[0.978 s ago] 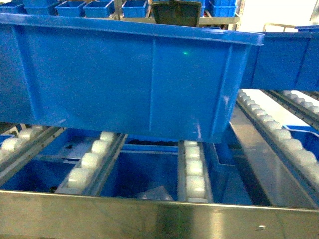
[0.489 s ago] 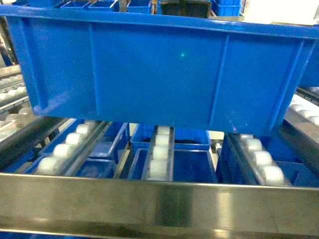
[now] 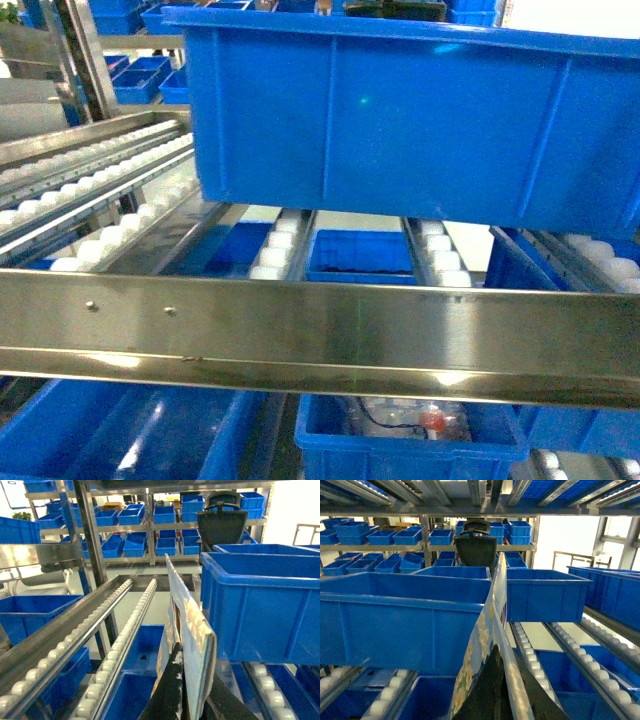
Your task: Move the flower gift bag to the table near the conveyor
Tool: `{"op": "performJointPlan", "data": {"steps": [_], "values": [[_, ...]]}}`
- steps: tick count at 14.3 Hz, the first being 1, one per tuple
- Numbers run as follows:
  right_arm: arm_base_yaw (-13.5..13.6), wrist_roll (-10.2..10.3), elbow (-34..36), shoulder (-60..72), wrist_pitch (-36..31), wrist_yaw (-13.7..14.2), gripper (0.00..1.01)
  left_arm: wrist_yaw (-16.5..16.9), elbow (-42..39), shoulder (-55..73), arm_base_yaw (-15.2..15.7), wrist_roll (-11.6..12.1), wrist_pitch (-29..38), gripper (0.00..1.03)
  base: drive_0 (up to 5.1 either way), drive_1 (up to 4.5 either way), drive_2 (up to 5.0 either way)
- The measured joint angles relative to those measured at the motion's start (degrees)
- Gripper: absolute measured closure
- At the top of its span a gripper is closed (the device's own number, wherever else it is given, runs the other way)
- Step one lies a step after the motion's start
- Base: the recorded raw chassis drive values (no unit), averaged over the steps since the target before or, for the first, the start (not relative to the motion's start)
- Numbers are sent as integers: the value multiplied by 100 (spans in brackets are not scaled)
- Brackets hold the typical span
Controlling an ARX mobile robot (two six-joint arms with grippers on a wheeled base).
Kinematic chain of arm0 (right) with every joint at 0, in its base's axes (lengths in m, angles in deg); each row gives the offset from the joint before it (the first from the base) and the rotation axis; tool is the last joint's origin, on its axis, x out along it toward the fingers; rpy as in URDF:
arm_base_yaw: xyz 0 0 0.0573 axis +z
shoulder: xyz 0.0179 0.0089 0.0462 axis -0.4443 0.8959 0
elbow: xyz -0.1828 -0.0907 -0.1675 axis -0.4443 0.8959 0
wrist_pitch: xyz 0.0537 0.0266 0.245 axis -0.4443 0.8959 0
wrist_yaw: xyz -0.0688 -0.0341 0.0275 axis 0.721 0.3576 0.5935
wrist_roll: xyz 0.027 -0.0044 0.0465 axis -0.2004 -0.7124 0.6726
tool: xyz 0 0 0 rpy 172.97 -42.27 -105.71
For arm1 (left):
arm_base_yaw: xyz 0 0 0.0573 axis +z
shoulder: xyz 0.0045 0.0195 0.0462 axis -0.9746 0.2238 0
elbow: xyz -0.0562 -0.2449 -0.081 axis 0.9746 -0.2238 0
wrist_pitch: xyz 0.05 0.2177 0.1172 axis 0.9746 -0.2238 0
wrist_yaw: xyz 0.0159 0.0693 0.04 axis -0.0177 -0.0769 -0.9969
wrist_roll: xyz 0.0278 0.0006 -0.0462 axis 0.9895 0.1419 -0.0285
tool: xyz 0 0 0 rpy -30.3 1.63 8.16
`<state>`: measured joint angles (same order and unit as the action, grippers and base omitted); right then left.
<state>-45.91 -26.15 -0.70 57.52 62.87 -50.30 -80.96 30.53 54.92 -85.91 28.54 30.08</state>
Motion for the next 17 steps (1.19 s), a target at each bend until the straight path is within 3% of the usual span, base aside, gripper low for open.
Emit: {"op": "performJointPlan", "data": {"steps": [17], "values": [[0,0,0,9,-13,0,99,-2,0,0,0,0,2,101,-445,27,417]]}}
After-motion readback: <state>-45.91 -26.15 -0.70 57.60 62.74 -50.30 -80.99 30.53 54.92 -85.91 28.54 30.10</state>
